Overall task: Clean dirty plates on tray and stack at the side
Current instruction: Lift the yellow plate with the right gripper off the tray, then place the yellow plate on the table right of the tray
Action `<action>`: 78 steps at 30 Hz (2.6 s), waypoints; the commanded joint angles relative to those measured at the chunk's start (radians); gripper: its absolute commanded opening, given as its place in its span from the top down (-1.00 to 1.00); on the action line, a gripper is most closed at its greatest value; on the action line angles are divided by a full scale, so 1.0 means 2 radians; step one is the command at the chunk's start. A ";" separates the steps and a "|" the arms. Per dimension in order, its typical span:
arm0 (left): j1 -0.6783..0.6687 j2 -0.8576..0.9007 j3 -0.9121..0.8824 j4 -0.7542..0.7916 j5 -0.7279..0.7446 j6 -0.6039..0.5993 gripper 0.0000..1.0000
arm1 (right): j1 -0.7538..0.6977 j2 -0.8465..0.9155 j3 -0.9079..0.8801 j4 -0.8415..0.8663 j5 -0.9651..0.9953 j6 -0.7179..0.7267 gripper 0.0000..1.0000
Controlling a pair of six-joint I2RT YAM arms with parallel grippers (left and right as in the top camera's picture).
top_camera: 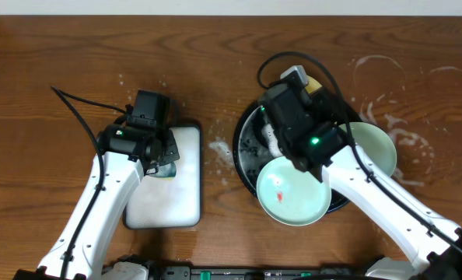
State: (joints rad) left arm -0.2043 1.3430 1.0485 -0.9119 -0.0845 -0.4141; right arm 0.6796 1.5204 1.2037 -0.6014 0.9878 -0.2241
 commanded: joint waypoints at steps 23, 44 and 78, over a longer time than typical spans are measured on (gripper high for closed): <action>0.003 -0.001 -0.002 -0.007 -0.001 0.005 0.85 | 0.059 -0.025 0.004 0.004 0.088 -0.083 0.98; 0.003 -0.001 -0.002 -0.007 -0.001 0.005 0.85 | 0.051 -0.025 0.003 0.009 0.076 -0.060 0.98; 0.003 -0.001 -0.002 -0.013 -0.001 0.005 0.85 | -0.536 -0.034 -0.003 -0.084 -0.649 0.219 0.98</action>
State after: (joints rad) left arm -0.2035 1.3426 1.0481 -0.9348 -0.0814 -0.4141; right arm -0.2825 1.4345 1.2026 -0.7681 -0.1490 0.1761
